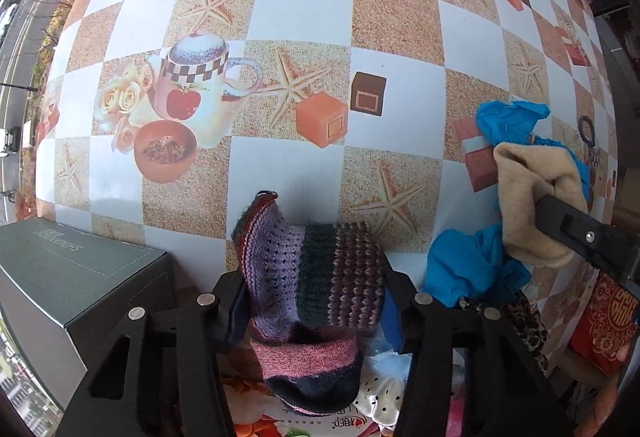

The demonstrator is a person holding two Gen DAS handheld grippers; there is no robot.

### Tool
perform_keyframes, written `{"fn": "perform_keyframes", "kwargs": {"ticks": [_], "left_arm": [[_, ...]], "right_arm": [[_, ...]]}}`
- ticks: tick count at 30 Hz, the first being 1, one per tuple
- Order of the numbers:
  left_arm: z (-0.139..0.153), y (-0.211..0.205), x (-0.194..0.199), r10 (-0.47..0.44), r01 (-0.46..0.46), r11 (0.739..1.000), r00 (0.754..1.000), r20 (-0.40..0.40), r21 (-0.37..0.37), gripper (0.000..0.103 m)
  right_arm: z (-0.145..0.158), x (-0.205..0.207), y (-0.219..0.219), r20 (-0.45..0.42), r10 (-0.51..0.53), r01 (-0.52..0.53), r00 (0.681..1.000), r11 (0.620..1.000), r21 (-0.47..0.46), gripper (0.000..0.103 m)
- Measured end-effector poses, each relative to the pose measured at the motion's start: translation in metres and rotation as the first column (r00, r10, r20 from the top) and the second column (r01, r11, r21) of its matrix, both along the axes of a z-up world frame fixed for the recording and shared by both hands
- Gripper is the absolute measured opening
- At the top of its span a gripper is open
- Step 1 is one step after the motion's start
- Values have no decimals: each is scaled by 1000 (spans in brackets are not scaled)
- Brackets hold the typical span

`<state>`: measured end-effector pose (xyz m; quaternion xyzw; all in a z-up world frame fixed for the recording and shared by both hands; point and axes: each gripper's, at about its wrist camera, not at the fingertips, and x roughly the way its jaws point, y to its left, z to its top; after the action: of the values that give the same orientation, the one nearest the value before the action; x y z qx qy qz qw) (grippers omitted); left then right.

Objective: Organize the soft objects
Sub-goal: 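Grasp the purple knit hat with left tool while right tool grasps beige knit hat, then carry the purple hat with left tool while right tool carries beige hat over box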

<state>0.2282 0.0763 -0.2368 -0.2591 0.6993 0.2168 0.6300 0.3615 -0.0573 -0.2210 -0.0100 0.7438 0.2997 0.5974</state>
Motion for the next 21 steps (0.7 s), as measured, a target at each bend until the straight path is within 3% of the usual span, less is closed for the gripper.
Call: {"fn": "perform_keyframes", "kwargs": {"ticks": [14, 21], "left_arm": [[74, -10, -4, -63, 51, 992, 993, 102, 116, 56], [92, -24, -41, -72, 52, 990, 985, 158, 128, 56]], "right_arm": [[52, -11, -10, 95, 46, -53, 994, 996, 66, 39], [79, -41, -5, 143, 127, -138, 982, 988, 72, 40]]}}
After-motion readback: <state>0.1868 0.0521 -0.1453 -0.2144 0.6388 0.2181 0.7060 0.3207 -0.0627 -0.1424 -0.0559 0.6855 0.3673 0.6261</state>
